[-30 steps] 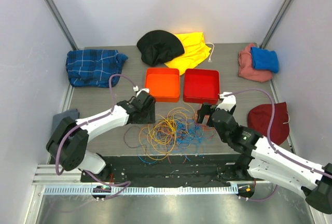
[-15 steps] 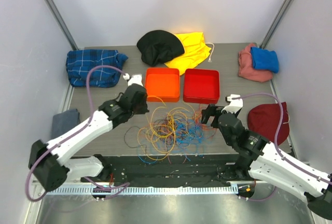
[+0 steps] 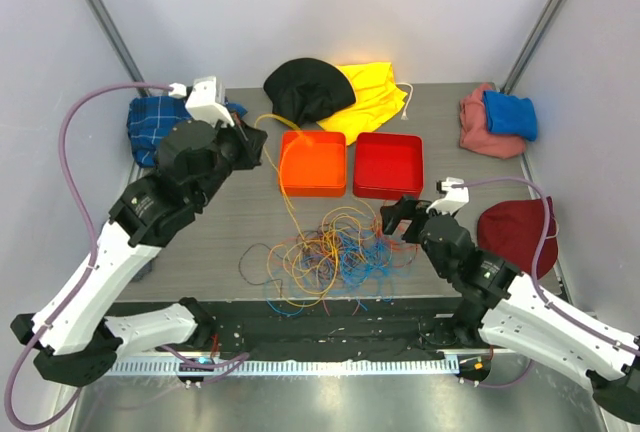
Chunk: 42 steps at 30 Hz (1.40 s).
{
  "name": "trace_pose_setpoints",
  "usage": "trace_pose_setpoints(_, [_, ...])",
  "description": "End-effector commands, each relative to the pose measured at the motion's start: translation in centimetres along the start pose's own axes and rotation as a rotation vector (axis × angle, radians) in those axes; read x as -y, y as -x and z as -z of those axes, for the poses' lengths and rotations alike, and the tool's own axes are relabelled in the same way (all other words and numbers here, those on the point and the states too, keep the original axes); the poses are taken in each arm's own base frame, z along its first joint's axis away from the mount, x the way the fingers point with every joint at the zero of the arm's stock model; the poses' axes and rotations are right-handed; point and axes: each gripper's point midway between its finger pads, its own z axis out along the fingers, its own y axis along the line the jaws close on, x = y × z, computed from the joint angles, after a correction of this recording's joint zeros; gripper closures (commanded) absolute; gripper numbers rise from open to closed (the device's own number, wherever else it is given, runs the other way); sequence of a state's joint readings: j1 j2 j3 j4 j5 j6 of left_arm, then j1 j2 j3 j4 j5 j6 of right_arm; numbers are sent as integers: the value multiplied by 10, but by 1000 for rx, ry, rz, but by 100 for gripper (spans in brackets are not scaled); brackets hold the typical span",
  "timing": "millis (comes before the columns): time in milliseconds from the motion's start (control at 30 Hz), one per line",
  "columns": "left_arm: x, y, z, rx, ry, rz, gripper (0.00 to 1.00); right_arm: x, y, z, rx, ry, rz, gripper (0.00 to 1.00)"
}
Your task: Untangle the cables
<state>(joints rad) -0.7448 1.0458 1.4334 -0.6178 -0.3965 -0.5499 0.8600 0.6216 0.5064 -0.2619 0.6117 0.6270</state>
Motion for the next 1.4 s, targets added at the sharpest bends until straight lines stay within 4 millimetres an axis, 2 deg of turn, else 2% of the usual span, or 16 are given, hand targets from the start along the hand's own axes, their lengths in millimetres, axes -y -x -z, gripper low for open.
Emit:
trace_pose_setpoints(0, [16, 50, 13, 100, -36, -37, 100, -27, 16, 0, -3, 71, -39, 0])
trace_pose_setpoints(167, [28, 88, 14, 189, -43, -59, 100, -31, 14, 1, -23, 87, -41, 0])
trace_pose_setpoints(267, [30, 97, 3, 208, -13, -91, 100, -30, 16, 4, -21, 85, -47, 1])
trace_pose_setpoints(300, [31, 96, -5, 205, 1, -101, 100, -29, 19, 6, -12, 88, -53, 0])
trace_pose_setpoints(467, [31, 111, -19, 247, 63, -145, 100, -25, 33, 17, 9, 81, -54, 0])
trace_pose_setpoints(600, [27, 107, -40, 244, 124, -178, 100, -19, 43, 26, 27, 62, -61, 0])
trace_pose_setpoints(833, [16, 83, -89, 192, 210, -206, 100, -18, 60, 40, 50, 70, -82, 0])
trace_pose_setpoints(867, [13, 74, -102, 167, 220, -218, 100, -17, 62, 41, 54, 68, -83, 0])
trace_pose_setpoints(933, [6, 67, -115, 144, 236, -214, 100, -16, 65, 43, 59, 66, -78, 0])
trace_pose_setpoints(967, [-1, 53, -128, 106, 254, -221, 100, -15, 66, 44, 63, 63, -78, 0])
trace_pose_setpoints(1033, [-16, 41, -143, 68, 273, -191, 100, -11, 65, 45, 61, 48, -72, 0])
trace_pose_setpoints(1100, [-32, 33, -155, 56, 302, -161, 100, -9, 65, 46, 61, 45, -68, 0])
trace_pose_setpoints(1133, [-41, 22, -160, 40, 319, -163, 100, -9, 64, 46, 60, 43, -69, 0])
trace_pose_setpoints(1200, [-48, 18, -168, 56, 325, -152, 100, -6, 63, 46, 61, 38, -72, 0])
trace_pose_setpoints(1367, [-57, -15, -189, -5, 337, -175, 100, -3, 56, 44, 52, 27, -74, 0])
